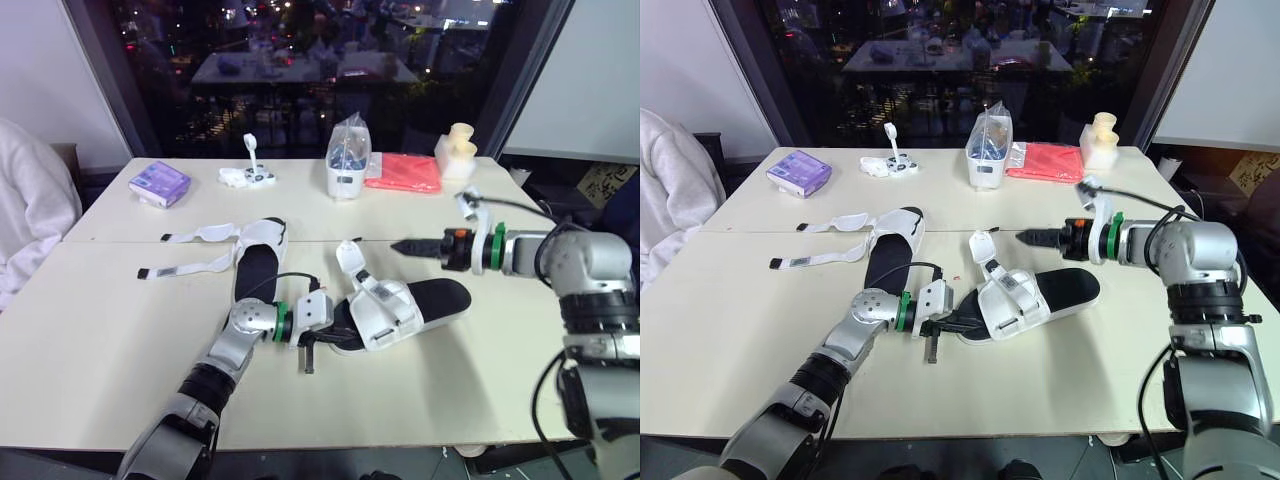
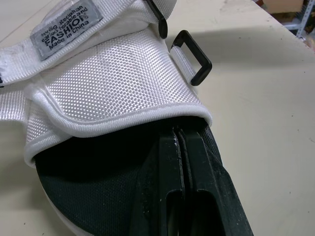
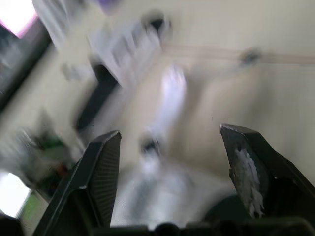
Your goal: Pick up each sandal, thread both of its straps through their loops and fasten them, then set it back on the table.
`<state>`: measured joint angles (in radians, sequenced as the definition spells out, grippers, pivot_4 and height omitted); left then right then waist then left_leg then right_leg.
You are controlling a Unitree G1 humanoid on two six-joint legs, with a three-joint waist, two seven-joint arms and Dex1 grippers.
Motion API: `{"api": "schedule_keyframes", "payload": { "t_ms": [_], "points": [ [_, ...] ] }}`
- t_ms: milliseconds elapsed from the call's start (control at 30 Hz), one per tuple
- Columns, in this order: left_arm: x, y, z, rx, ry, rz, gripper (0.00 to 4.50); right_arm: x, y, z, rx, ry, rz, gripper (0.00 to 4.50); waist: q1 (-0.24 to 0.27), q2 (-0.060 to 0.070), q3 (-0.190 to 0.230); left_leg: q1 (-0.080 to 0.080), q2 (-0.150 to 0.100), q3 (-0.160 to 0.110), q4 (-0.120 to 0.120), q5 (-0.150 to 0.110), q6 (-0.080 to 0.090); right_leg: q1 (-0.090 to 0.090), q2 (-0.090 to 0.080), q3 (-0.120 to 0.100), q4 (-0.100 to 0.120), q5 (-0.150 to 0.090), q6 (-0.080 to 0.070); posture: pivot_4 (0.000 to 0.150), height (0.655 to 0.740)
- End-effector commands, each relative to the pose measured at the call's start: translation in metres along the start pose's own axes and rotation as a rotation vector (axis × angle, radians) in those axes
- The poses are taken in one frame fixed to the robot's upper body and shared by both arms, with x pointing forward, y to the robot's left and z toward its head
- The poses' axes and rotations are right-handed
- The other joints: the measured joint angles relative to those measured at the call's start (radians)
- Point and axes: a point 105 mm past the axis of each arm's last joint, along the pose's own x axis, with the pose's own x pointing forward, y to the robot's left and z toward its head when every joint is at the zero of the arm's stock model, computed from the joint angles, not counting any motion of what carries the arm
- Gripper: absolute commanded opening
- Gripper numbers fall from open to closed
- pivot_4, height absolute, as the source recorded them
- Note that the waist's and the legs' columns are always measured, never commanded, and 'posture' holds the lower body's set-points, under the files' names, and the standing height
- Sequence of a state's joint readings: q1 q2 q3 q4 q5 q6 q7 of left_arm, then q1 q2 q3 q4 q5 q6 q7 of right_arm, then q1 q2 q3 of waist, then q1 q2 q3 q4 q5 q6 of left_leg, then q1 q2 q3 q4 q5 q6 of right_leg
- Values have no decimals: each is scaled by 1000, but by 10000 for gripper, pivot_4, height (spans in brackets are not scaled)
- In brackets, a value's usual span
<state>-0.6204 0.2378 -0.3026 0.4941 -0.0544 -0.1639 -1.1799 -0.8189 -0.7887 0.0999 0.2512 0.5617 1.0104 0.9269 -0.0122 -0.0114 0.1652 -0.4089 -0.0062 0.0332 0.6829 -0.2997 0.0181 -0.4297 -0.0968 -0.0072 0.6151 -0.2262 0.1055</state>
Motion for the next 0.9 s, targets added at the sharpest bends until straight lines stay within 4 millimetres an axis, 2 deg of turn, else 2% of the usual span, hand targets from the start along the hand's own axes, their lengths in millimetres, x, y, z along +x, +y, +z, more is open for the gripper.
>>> {"api": "schedule_keyframes", "payload": {
  "t_ms": [33,333,567,900],
  "points": [
    [1,-4,-1,5,6,-18,0,1,12,9,-257,34,64,34191,-2,0,0,0,0,1,0,0,0,0,0,-1,0,0,0,1500,7400],
    [1,-5,-1,1,4,-12,0,26,21,20,-371,82,187,34191,1,0,0,1,1,2,1,0,0,0,5,-1,1,1,2,1500,7400],
    [0,-6,-1,-3,5,-2,0,42,22,16,-274,152,227,34191,0,0,0,1,1,2,1,0,0,0,4,-1,1,1,2,1500,7400],
    [-1,-4,-1,-4,5,9,0,54,25,8,-259,209,260,34191,-1,1,0,1,0,2,1,0,0,0,1,-1,1,1,2,1500,7400]
  ]
}}
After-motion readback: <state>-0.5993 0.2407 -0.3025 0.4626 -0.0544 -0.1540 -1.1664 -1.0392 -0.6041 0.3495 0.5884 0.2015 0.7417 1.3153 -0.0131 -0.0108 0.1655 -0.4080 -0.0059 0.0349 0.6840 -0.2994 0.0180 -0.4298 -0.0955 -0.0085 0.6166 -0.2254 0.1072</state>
